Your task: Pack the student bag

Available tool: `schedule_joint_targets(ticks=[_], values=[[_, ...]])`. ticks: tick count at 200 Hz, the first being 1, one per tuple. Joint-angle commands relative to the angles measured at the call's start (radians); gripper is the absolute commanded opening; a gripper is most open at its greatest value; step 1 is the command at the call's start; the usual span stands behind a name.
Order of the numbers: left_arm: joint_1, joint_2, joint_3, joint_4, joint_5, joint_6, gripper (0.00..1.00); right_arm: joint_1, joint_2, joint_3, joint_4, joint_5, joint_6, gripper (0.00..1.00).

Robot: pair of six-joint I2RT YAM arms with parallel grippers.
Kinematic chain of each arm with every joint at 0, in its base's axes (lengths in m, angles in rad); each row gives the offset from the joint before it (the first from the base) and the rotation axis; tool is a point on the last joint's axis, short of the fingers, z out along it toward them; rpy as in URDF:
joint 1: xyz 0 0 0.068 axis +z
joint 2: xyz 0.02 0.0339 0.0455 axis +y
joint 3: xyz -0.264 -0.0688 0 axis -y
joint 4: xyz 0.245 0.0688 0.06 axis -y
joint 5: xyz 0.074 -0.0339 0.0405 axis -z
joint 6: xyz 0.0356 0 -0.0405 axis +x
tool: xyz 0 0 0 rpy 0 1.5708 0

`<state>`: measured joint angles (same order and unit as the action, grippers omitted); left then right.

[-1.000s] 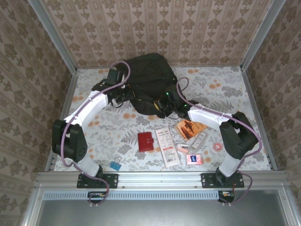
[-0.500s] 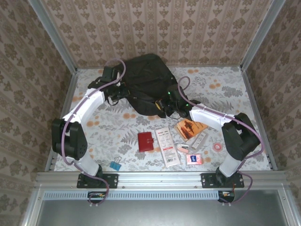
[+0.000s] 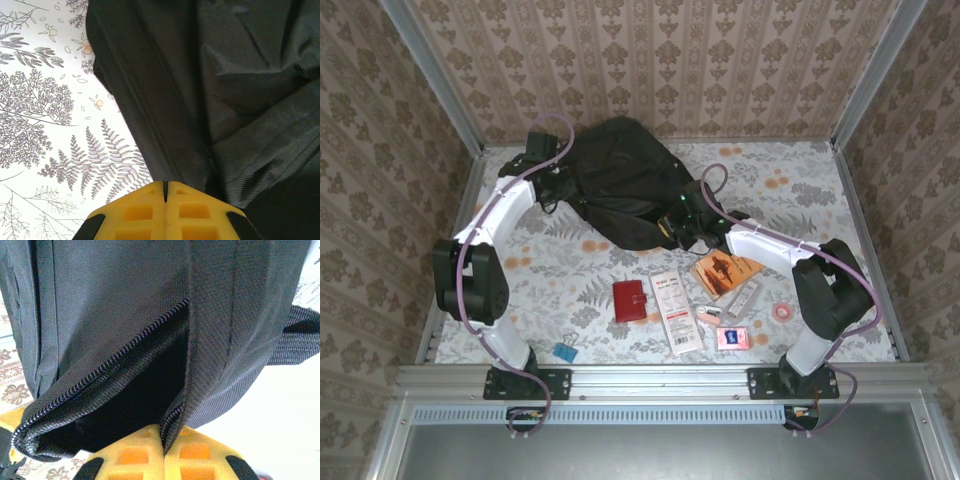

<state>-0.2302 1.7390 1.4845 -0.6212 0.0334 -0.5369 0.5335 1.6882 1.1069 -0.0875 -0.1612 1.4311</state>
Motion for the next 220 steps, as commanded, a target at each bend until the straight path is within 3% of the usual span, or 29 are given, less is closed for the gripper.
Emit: schedule_joint_targets(ticks=[1, 10, 27, 57, 102, 146, 220], values=[[-0.003, -0.017, 0.008, 0.032, -0.018, 0.011, 0.00, -0.001, 0.010, 0.046, -0.070, 0.017, -0.054, 0.00], [-0.018, -0.022, 0.004, 0.036, -0.008, 0.009, 0.00, 0.004, 0.011, 0.054, -0.059, 0.015, -0.065, 0.00], [-0.045, -0.034, 0.001, 0.028, 0.008, 0.010, 0.00, 0.014, 0.018, 0.076, -0.050, -0.005, -0.096, 0.13], [-0.070, -0.070, -0.036, 0.032, 0.022, 0.005, 0.00, 0.028, 0.019, 0.104, -0.057, -0.014, -0.147, 0.26], [-0.130, -0.079, -0.057, 0.032, 0.085, -0.007, 0.00, 0.042, 0.033, 0.126, -0.071, -0.016, -0.170, 0.27], [-0.217, -0.125, -0.120, 0.028, 0.076, -0.019, 0.00, 0.045, 0.041, 0.122, -0.068, -0.019, -0.170, 0.25], [-0.164, -0.311, -0.253, 0.008, -0.054, -0.078, 0.01, 0.043, 0.037, 0.100, -0.066, -0.002, -0.181, 0.22]])
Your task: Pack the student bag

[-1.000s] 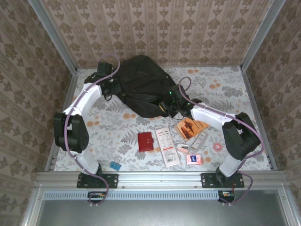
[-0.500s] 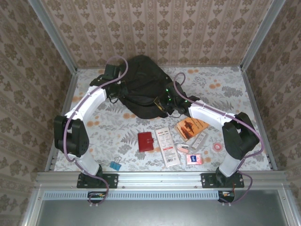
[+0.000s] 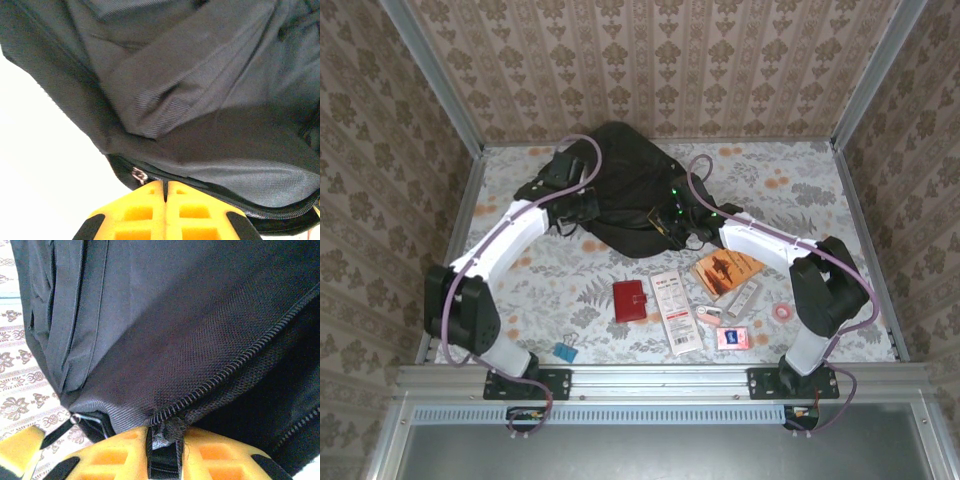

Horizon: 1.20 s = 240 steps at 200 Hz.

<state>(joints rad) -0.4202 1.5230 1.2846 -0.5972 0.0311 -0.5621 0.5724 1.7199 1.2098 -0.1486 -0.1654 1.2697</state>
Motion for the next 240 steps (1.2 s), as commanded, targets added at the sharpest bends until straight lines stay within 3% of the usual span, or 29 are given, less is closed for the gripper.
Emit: schedule_joint_targets(ticks=[1, 38, 73, 103, 152, 175, 215, 240], values=[[0.027, -0.099, -0.056, -0.016, -0.052, -0.055, 0.01, 0.004, 0.005, -0.003, -0.005, 0.002, -0.020, 0.22], [0.093, -0.192, -0.246, 0.037, -0.017, -0.172, 0.03, 0.003, 0.019, -0.002, 0.004, 0.002, -0.012, 0.21], [0.097, -0.192, -0.390, 0.067, -0.020, -0.243, 0.07, 0.004, 0.030, 0.002, 0.013, -0.003, -0.004, 0.21], [0.094, -0.204, -0.411, 0.046, -0.010, -0.274, 0.20, 0.004, 0.027, 0.009, 0.006, -0.004, -0.016, 0.22], [0.087, -0.361, -0.261, -0.139, -0.193, -0.213, 0.55, -0.018, -0.035, 0.018, -0.044, 0.030, -0.078, 0.43], [0.060, -0.382, -0.193, -0.163, -0.254, -0.142, 0.58, -0.040, -0.066, 0.017, -0.064, 0.030, -0.121, 0.48], [-0.118, -0.181, 0.063, -0.199, -0.294, 0.086, 0.63, -0.088, -0.132, 0.030, -0.114, 0.041, -0.252, 0.52], [-0.203, 0.000, 0.244, -0.222, -0.225, 0.219, 0.69, -0.138, -0.183, 0.018, -0.161, 0.070, -0.283, 0.53]])
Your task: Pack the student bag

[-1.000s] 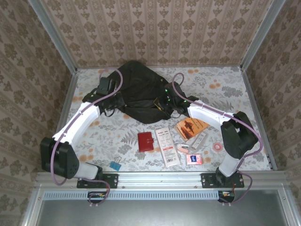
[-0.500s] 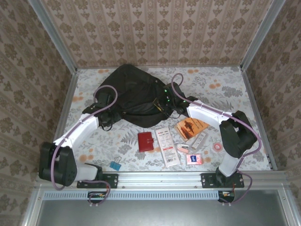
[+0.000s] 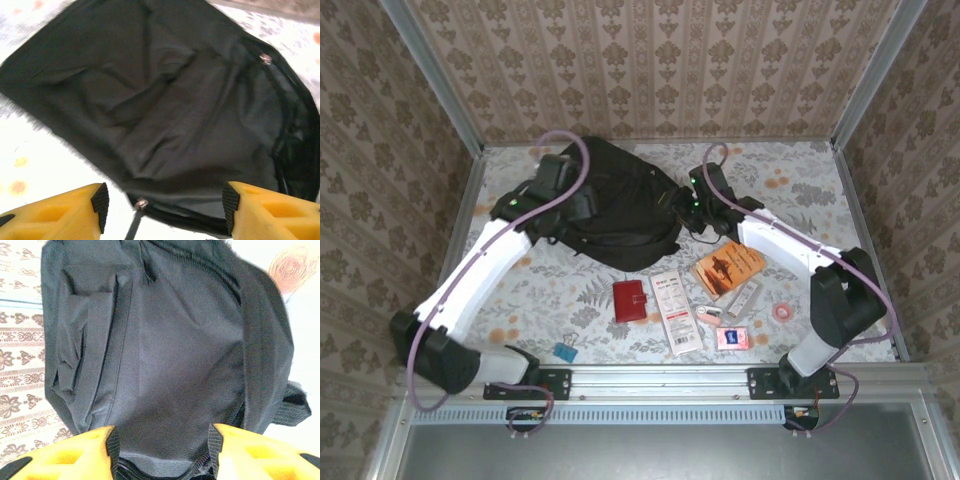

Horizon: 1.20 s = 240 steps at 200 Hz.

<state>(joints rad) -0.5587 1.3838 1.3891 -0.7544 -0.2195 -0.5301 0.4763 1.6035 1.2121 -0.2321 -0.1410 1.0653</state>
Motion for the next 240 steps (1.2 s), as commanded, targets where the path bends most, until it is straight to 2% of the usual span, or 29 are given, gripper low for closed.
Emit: schedule_joint_targets(ticks=[1, 9, 32, 43, 64, 81, 102, 138, 182, 195, 205, 221, 236, 240], values=[[-0.067, 0.149, 0.151, -0.069, 0.026, 0.190, 0.71, -0.044, -0.069, 0.015, -0.078, 0.047, -0.079, 0.53], [-0.092, 0.226, 0.232, -0.112, 0.028, 0.215, 0.74, -0.060, -0.087, 0.005, -0.092, 0.065, -0.082, 0.53], [-0.161, 0.425, 0.436, -0.245, -0.018, 0.265, 0.75, -0.091, -0.118, -0.008, -0.086, 0.049, -0.146, 0.50], [-0.176, 0.464, 0.461, -0.254, -0.036, 0.258, 0.75, -0.091, -0.095, 0.036, -0.137, 0.026, -0.201, 0.50], [-0.169, 0.497, 0.447, -0.214, 0.018, 0.245, 0.74, -0.091, -0.014, 0.152, -0.282, 0.015, -0.288, 0.51], [-0.167, 0.543, 0.473, -0.250, 0.025, 0.236, 0.73, -0.093, 0.024, 0.167, -0.292, 0.026, -0.301, 0.53], [-0.157, 0.535, 0.423, -0.230, 0.027, 0.226, 0.74, -0.092, 0.103, 0.219, -0.300, -0.037, -0.309, 0.58], [-0.108, 0.494, 0.335, -0.160, 0.120, 0.198, 0.74, -0.082, 0.263, 0.343, -0.381, -0.097, -0.316, 0.60], [-0.097, 0.478, 0.304, -0.138, 0.147, 0.183, 0.74, -0.070, 0.382, 0.382, -0.427, -0.069, -0.338, 0.59], [-0.097, 0.480, 0.300, -0.132, 0.153, 0.178, 0.74, -0.071, 0.376, 0.340, -0.401, -0.032, -0.333, 0.50], [-0.099, 0.483, 0.296, -0.129, 0.157, 0.173, 0.73, -0.075, 0.360, 0.290, -0.354, -0.027, -0.316, 0.36], [-0.106, 0.492, 0.293, -0.120, 0.165, 0.171, 0.73, -0.090, 0.321, 0.175, -0.190, -0.088, -0.258, 0.12], [-0.115, 0.511, 0.310, -0.124, 0.170, 0.175, 0.73, -0.106, 0.295, 0.076, -0.007, -0.191, -0.199, 0.00], [-0.118, 0.520, 0.317, -0.126, 0.173, 0.174, 0.73, -0.110, 0.290, 0.054, 0.041, -0.224, -0.184, 0.00]])
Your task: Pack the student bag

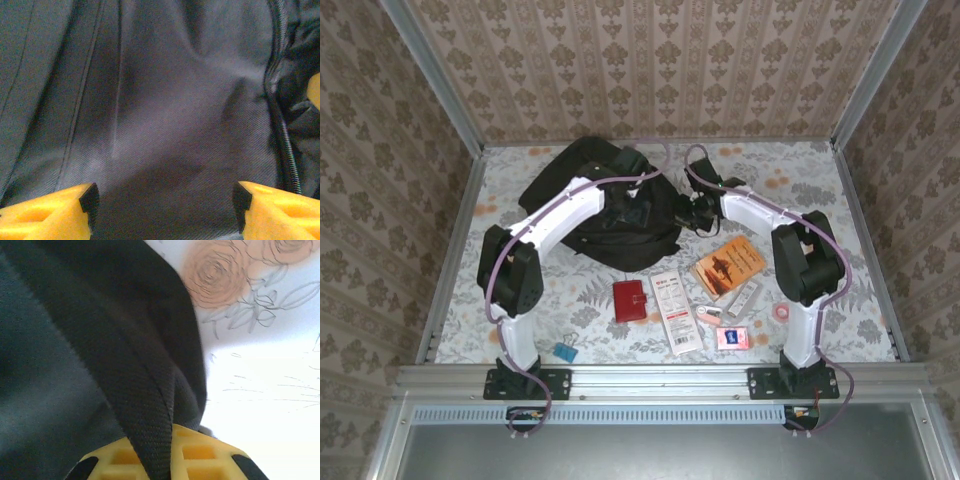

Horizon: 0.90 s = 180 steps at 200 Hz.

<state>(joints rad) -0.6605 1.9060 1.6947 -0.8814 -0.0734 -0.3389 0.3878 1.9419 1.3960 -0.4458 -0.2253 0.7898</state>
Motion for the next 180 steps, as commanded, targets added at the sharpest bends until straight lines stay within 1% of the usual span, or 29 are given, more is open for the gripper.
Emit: schedule_joint_targets(ticks=[1, 22, 32, 41, 66, 82, 99, 116, 152, 173, 180], values=[[-0.016, -0.001, 0.014, 0.000, 0.027, -0.017, 0.73, -0.022, -0.050, -0.135, 0.266, -0.146, 0.095, 0.00], [-0.028, 0.034, 0.049, -0.010, 0.052, -0.011, 0.74, -0.040, -0.040, -0.232, 0.557, -0.322, 0.224, 0.00], [-0.032, 0.048, 0.064, -0.016, 0.063, -0.006, 0.75, -0.046, -0.038, -0.269, 0.675, -0.356, 0.284, 0.00], [-0.035, 0.059, 0.076, -0.022, 0.074, -0.002, 0.75, -0.047, -0.040, -0.289, 0.732, -0.365, 0.314, 0.00], [-0.045, 0.074, 0.096, -0.026, 0.129, 0.034, 0.77, -0.047, -0.042, -0.297, 0.746, -0.373, 0.326, 0.00], [-0.058, 0.093, 0.128, -0.060, 0.131, 0.065, 0.77, -0.048, -0.041, -0.299, 0.746, -0.378, 0.327, 0.00], [-0.072, 0.134, 0.174, -0.114, 0.093, 0.097, 0.78, -0.048, -0.041, -0.298, 0.749, -0.386, 0.329, 0.00], [-0.078, 0.166, 0.201, -0.161, 0.027, 0.116, 0.77, -0.049, -0.041, -0.297, 0.752, -0.389, 0.331, 0.00], [-0.076, 0.187, 0.188, -0.176, -0.091, 0.148, 0.74, -0.049, -0.040, -0.301, 0.764, -0.398, 0.344, 0.00], [-0.075, 0.195, 0.181, -0.173, -0.154, 0.149, 0.69, -0.049, -0.045, -0.301, 0.768, -0.405, 0.345, 0.00], [-0.075, 0.193, 0.177, -0.165, -0.165, 0.148, 0.66, -0.049, -0.047, -0.301, 0.768, -0.407, 0.346, 0.00]])
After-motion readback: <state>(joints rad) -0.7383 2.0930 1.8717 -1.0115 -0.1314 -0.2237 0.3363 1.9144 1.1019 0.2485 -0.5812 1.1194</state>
